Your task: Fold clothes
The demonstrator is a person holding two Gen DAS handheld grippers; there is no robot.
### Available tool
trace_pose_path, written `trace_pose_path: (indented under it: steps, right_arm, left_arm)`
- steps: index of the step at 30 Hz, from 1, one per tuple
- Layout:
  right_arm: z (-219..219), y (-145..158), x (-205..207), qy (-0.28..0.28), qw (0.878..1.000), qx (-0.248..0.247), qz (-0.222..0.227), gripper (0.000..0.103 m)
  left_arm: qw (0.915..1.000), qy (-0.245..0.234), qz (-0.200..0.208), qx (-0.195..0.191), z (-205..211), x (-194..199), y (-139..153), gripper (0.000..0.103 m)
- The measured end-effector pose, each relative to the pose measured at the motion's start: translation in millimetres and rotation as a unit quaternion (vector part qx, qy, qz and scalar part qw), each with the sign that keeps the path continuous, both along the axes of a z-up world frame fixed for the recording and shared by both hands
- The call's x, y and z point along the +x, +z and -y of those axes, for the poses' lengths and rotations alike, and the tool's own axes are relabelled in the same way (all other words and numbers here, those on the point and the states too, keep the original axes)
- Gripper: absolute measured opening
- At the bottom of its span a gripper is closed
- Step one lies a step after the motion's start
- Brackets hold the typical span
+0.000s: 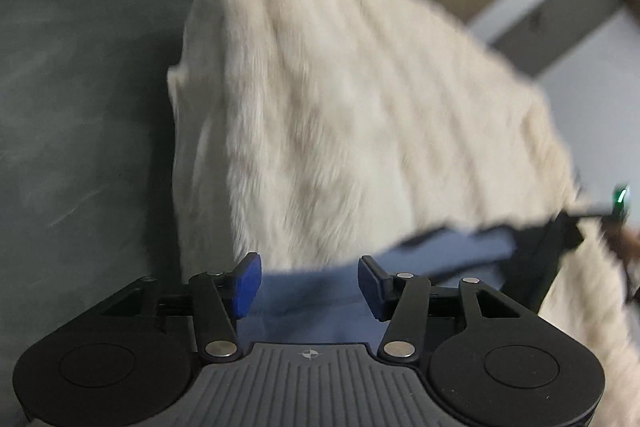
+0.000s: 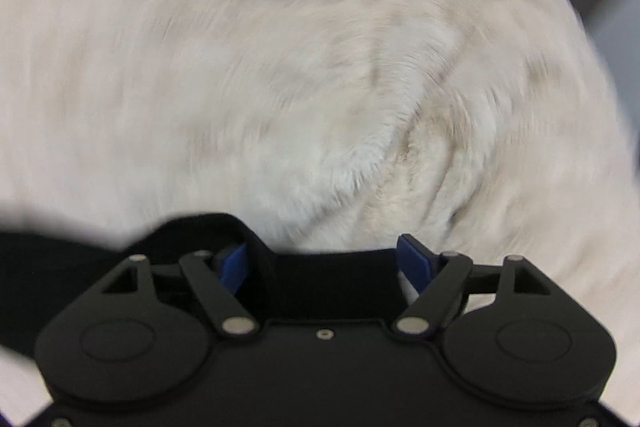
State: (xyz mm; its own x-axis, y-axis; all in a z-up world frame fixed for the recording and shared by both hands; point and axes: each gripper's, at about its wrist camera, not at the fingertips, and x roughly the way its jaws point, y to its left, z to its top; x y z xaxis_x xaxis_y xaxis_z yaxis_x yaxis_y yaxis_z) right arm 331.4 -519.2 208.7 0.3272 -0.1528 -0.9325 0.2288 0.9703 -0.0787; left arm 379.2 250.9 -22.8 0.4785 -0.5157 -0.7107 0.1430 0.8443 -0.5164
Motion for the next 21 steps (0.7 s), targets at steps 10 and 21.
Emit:
trace_pose_path:
  steps: [10, 21]
  right_arm:
    - [-66.5, 40.8, -98.6, 0.109, 0.96, -0.227, 0.121, 0.085]
    - [-146.4, -69.2, -333.2, 0.146, 0.9, -0.079, 0.403, 0.103]
  left_arm:
    - [0.9719, -0.147, 0.159, 0.092, 85.2, -85.0, 61.0, 0.079]
    - [0.91, -0.336, 0.199, 0.14, 251.8, -48.9, 49.7, 0.08]
